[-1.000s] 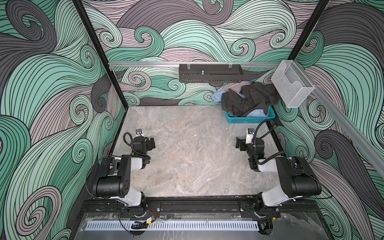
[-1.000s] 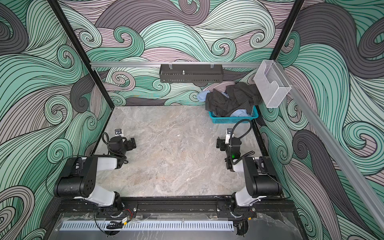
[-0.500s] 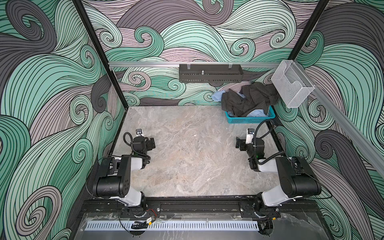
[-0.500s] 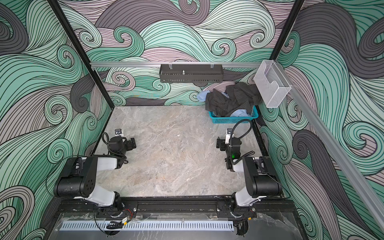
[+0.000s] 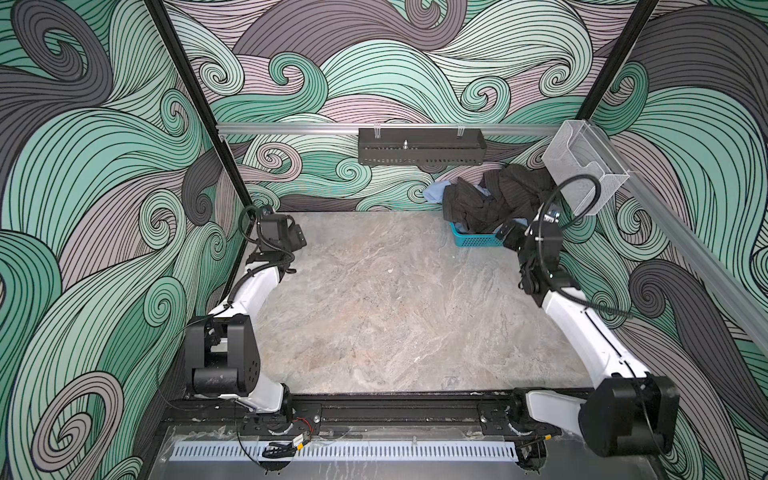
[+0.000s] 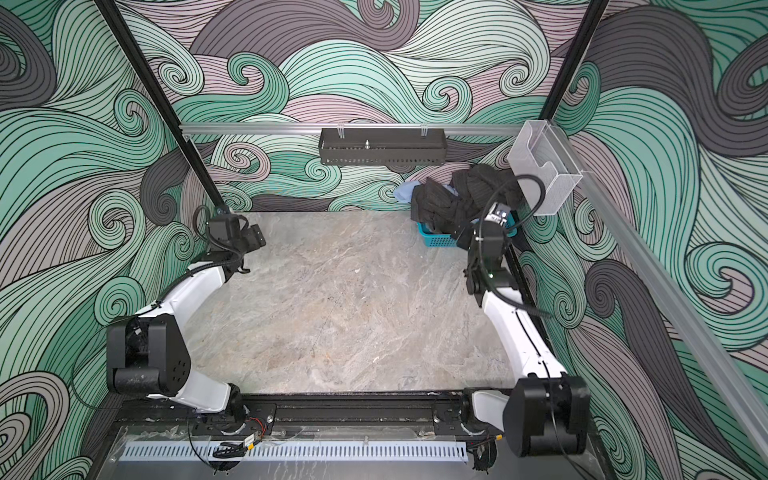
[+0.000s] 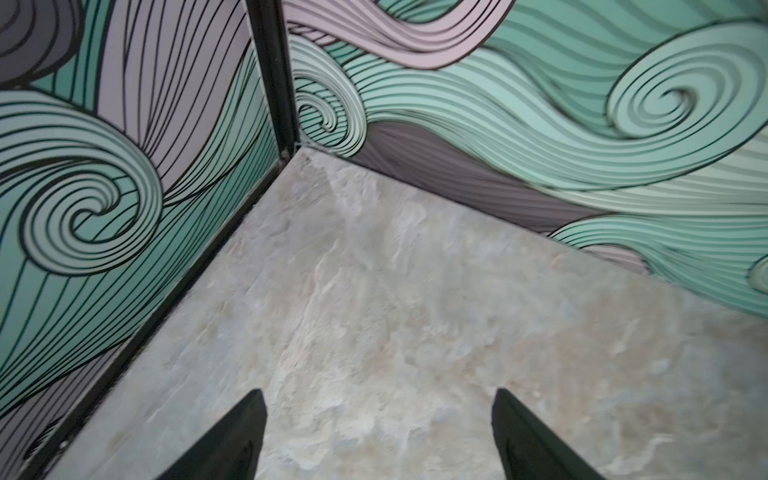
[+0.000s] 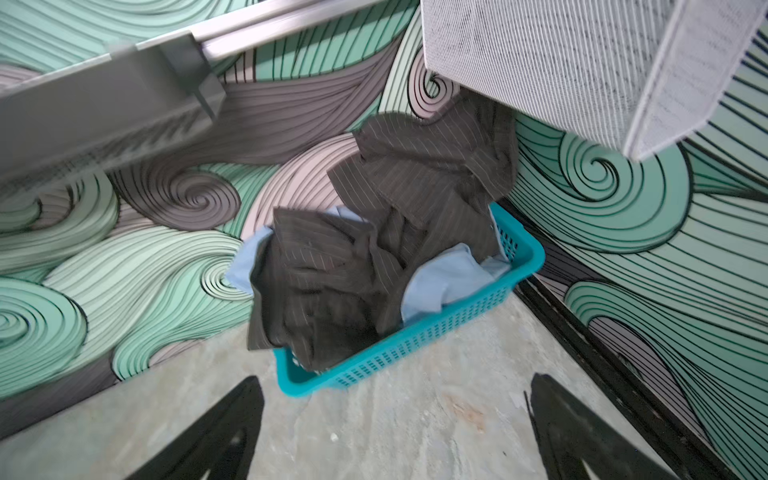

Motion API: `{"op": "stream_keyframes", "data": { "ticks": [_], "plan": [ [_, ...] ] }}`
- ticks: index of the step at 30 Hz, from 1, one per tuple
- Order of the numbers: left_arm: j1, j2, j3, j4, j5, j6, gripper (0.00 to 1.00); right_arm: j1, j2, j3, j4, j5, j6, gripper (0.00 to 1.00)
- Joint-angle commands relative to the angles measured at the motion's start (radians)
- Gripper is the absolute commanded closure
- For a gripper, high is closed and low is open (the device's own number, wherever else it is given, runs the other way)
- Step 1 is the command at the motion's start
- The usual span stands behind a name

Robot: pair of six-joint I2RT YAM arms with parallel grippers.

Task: Fold and stack the long sleeve shirts
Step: 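Reach the right gripper into the teal basket and grasp the grey pinstriped shirt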

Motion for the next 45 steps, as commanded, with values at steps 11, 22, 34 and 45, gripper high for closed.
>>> {"op": "stream_keyframes", "data": {
  "ticks": [11, 22, 34, 45],
  "plan": [
    [-0.132, 0.06, 0.099, -0.338, 0.267, -0.161, 0.01, -0.027, 1.045, 1.384, -0.92, -0.136, -0.046, 0.0],
    [-0.152, 0.156, 0.148, -0.331, 0.346, -0.172, 0.01, -0.065, 1.352, 1.59, -0.796, -0.207, -0.039, 0.0],
    [-0.154, 0.166, 0.167, -0.357, 0.36, -0.177, 0.01, -0.079, 1.376, 1.596, -0.639, -0.248, 0.034, 1.0],
    [-0.157, -0.026, 0.088, -0.404, 0.335, -0.175, 0.01, -0.044, 0.788, 1.116, -0.544, -0.291, 0.016, 1.0]
  ]
}}
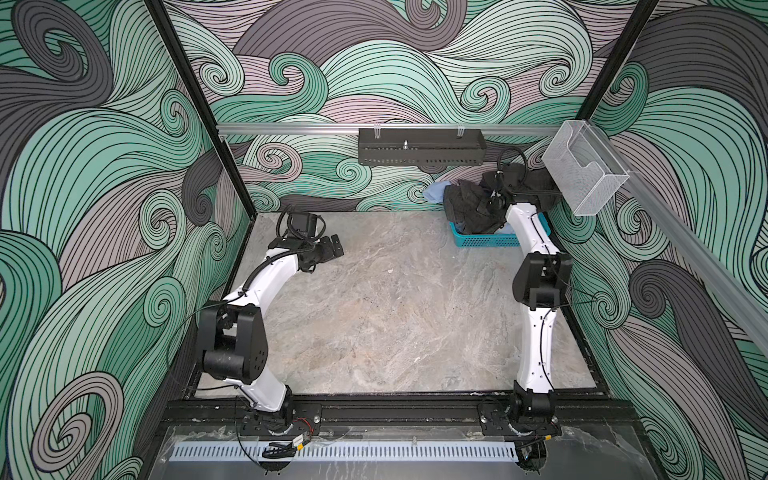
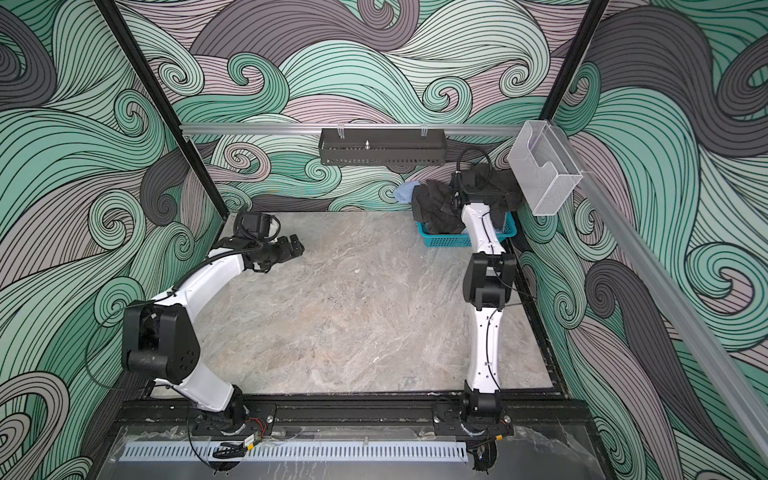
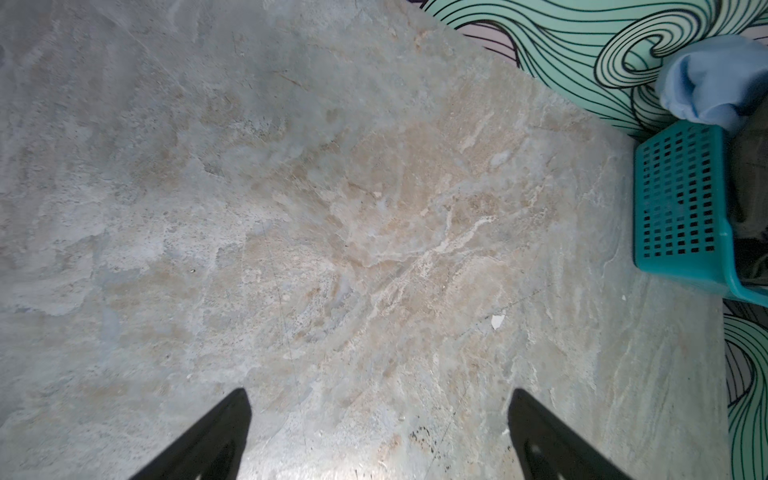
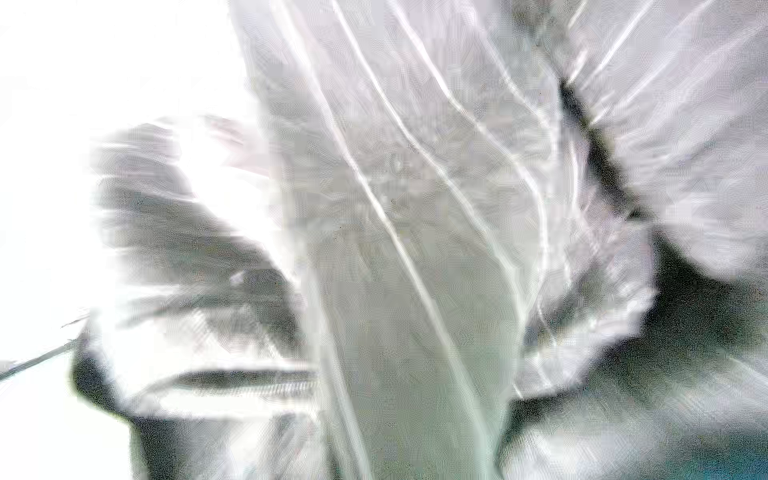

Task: Fold and stack the long sleeve shirts
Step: 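Reach the right gripper into the teal basket and grasp the grey pinstriped shirt, then lift the grey shirt from the basket with the right gripper and drop it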

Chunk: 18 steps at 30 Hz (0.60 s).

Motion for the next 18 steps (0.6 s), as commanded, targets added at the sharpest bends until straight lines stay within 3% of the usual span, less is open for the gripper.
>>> {"op": "stream_keyframes", "data": {
  "ticks": [1, 8, 18],
  "plan": [
    [-0.007, -0.099, -0.019, -0.055, -0.006, -0.01, 0.01, 0.021, -0.243, -0.071, 0.075, -0.023, -0.01, 1.0],
    [-0.006, -0.283, -0.103, -0.087, -0.026, 0.001, 0.01, 0.067, -0.53, -0.143, -0.022, -0.073, -0.076, 1.0],
    [-0.006, -0.526, -0.167, -0.15, -0.084, 0.005, 0.01, 0.22, -0.674, 0.083, -0.237, -0.229, -0.155, 1.0]
  ]
}}
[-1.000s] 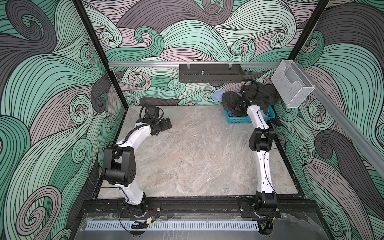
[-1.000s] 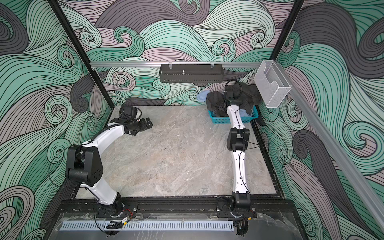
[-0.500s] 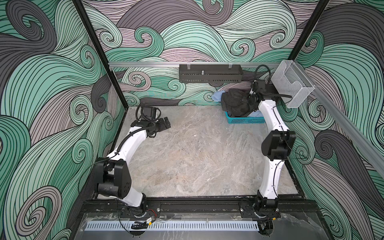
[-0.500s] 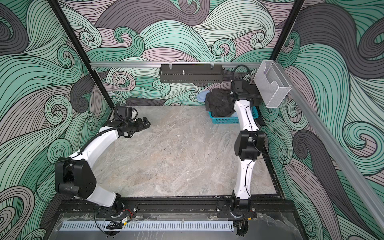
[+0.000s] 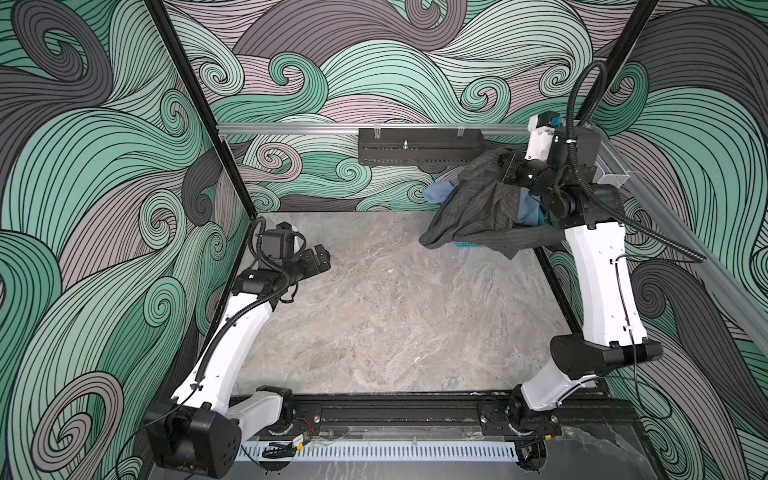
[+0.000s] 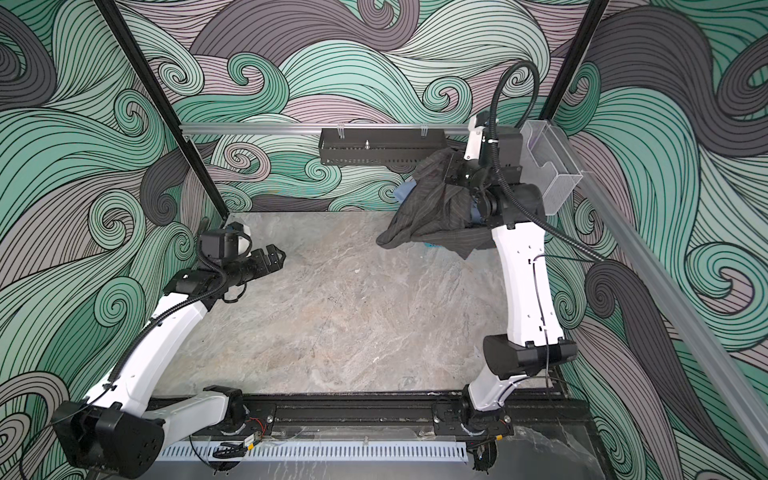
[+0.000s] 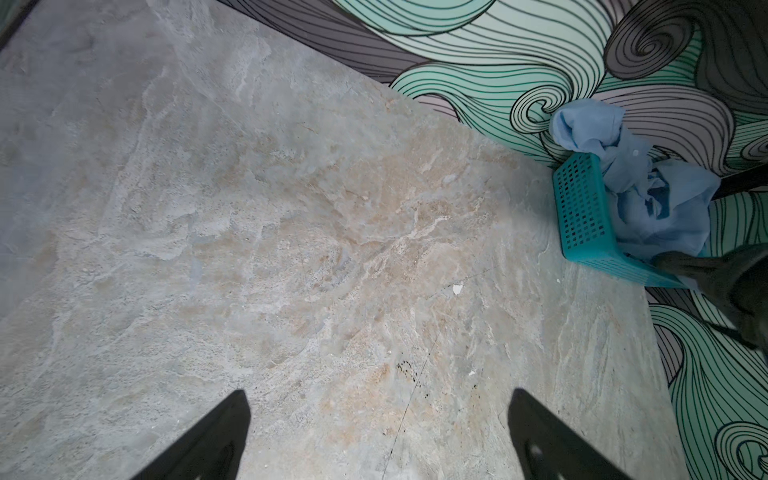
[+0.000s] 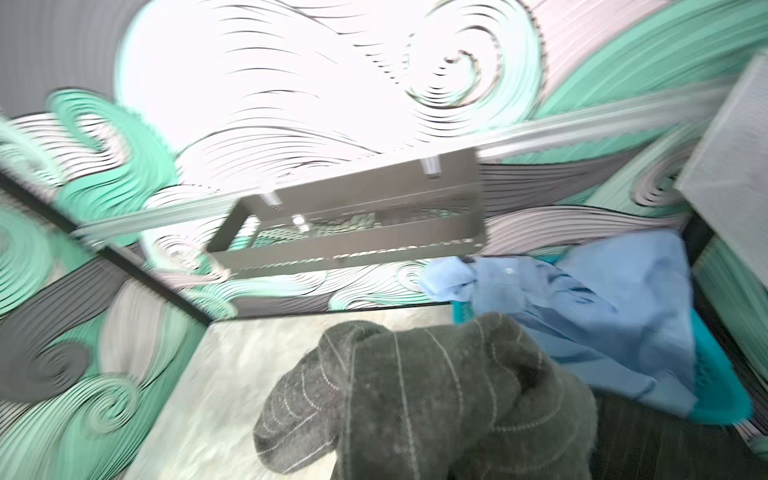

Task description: Fold and stack the long sleeve shirts

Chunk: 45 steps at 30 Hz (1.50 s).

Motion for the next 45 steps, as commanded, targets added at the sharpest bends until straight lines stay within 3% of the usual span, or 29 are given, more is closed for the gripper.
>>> {"op": "stream_keyframes", "data": {
  "ticks": [1, 11, 16, 19, 21, 23, 24, 25, 29, 32, 40, 45],
  "plan": [
    [-0.005, -0.077, 0.012, -0.068, -0.044, 0.004, 0.01, 0.064, -0.026, 0.1, -0.094, -0.089, -0.041, 1.0],
    [-0.001, -0.243, 0.024, -0.197, -0.122, 0.013, 0.01, 0.398, -0.01, 0.059, -0.128, -0.118, -0.049, 1.0],
    [0.002, -0.296, 0.029, -0.239, -0.153, 0.016, 0.01, 0.494, 0.064, 0.052, -0.141, -0.109, -0.077, 1.0],
    [0.004, -0.307, 0.035, -0.268, -0.154, 0.023, 0.01, 0.51, 0.081, -0.043, -0.148, -0.097, -0.089, 1.0],
    [0.005, -0.311, 0.033, -0.284, -0.156, 0.031, 0.01, 0.51, 0.071, -0.153, -0.144, -0.08, -0.09, 0.94],
    [0.005, -0.317, 0.026, -0.299, -0.156, 0.041, 0.01, 0.511, 0.057, -0.292, -0.131, -0.031, -0.1, 0.82],
    [0.005, -0.319, 0.02, -0.303, -0.154, 0.046, 0.01, 0.51, 0.051, -0.351, -0.124, -0.004, -0.1, 0.73],
    [0.005, -0.321, 0.012, -0.306, -0.149, 0.052, 0.01, 0.507, 0.043, -0.416, -0.118, 0.023, -0.1, 0.57],
    [0.005, -0.32, -0.024, -0.323, -0.119, 0.075, 0.01, 0.505, -0.006, -0.606, -0.09, 0.126, -0.069, 0.31],
    [0.005, -0.318, -0.064, -0.327, -0.08, 0.085, 0.01, 0.504, -0.093, -0.718, -0.048, 0.153, -0.002, 0.24],
    [0.004, -0.185, -0.216, -0.195, 0.143, 0.042, 0.05, 0.53, -0.301, -1.068, 0.124, 0.091, 0.279, 0.23],
    [-0.053, -0.026, -0.162, -0.102, 0.224, 0.044, 0.07, 0.529, -0.382, -1.242, 0.203, 0.125, 0.371, 0.22]
  ]
}}
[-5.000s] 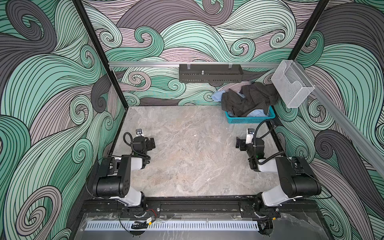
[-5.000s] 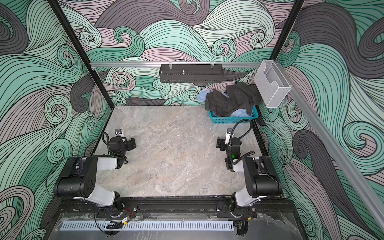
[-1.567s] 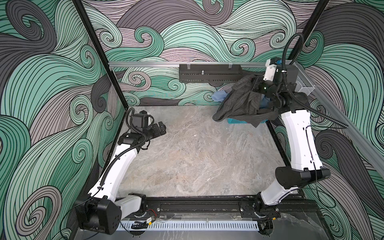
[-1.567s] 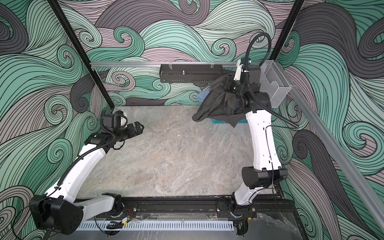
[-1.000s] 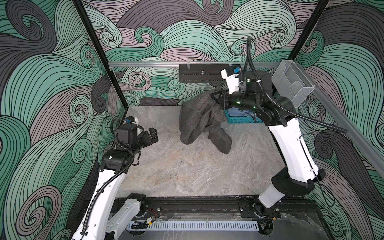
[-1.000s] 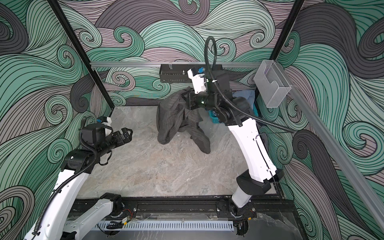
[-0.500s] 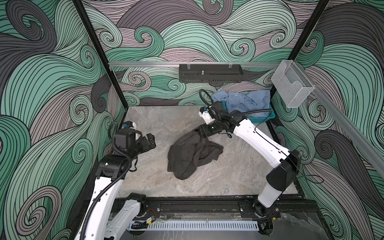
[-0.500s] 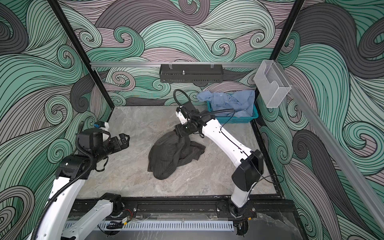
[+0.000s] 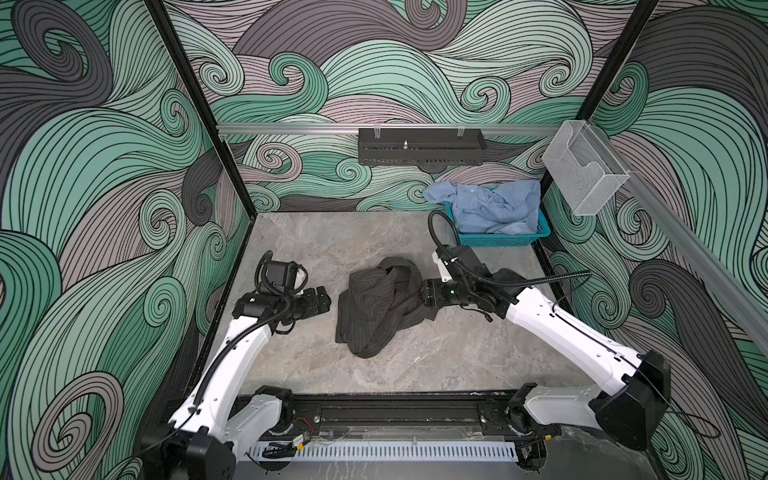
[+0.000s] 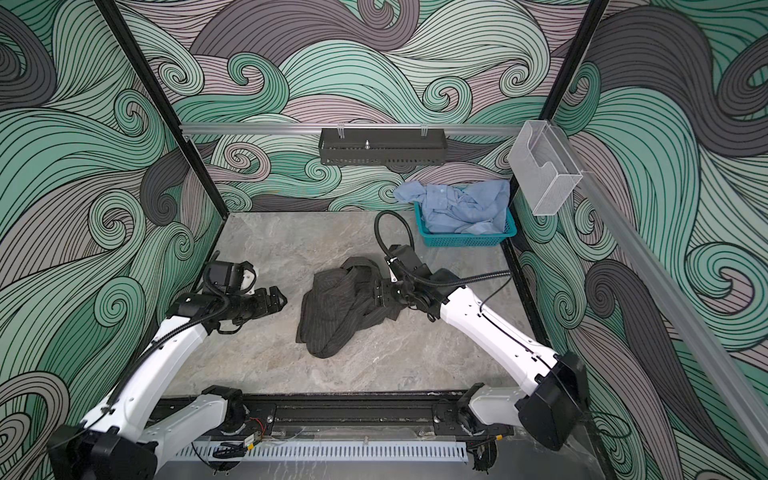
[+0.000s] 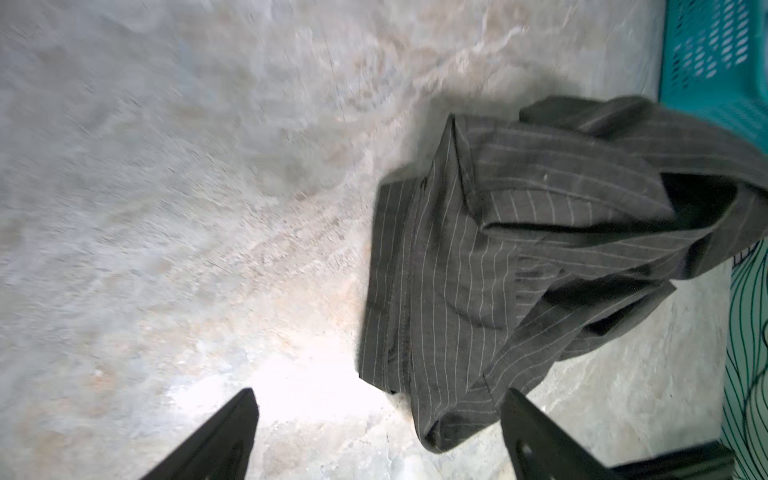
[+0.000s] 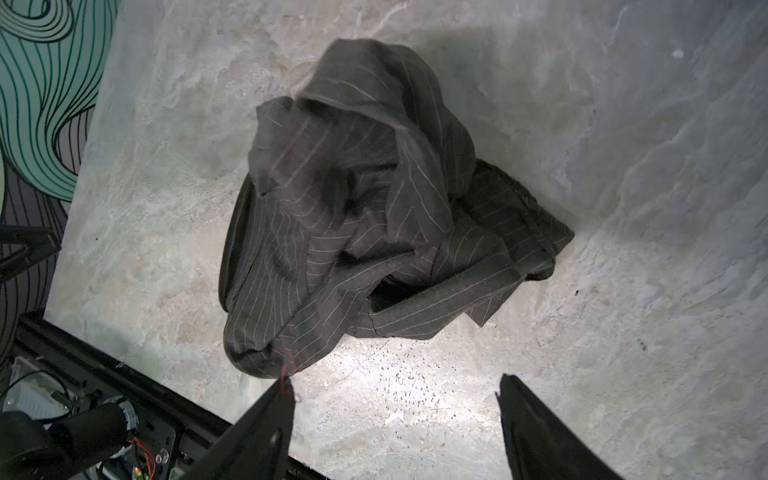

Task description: Fold and stack the long sleeve shirts

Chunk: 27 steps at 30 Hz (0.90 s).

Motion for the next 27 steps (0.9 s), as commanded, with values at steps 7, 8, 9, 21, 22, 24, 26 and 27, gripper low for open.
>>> {"op": "stream_keyframes", "data": {
  "ticks": [7, 8, 9, 21, 22, 24, 26, 27],
  "plan": [
    [-0.268, 0.357, 0.413, 0.049, 0.045, 0.181, 0.01, -0.014, -0.101, -0.314, 0.27, -0.025, 0.315, 0.18],
    [-0.297, 0.424, 0.477, 0.023, 0.04, 0.214, 0.01, -0.018, -0.107, -0.349, 0.311, -0.034, 0.348, 0.18],
    [-0.319, 0.475, 0.525, 0.008, 0.036, 0.236, 0.01, -0.019, -0.111, -0.375, 0.361, -0.042, 0.374, 0.18],
    [-0.431, 1.021, 1.09, -0.262, 0.011, 0.384, 0.1, -0.11, 0.068, -0.447, 0.638, -0.142, 0.495, 0.21],
    [-0.431, 1.049, 1.121, -0.272, -0.005, 0.389, 0.13, -0.117, 0.089, -0.444, 0.656, -0.153, 0.497, 0.22],
    [-0.433, 1.092, 1.173, -0.288, -0.024, 0.401, 0.18, -0.126, 0.135, -0.438, 0.689, -0.172, 0.506, 0.24],
    [-0.431, 1.126, 1.222, -0.3, -0.048, 0.402, 0.36, -0.136, 0.184, -0.433, 0.728, -0.192, 0.521, 0.31],
    [-0.431, 1.137, 1.244, -0.308, -0.066, 0.402, 0.49, -0.138, 0.202, -0.432, 0.749, -0.201, 0.528, 0.37]
  ]
}}
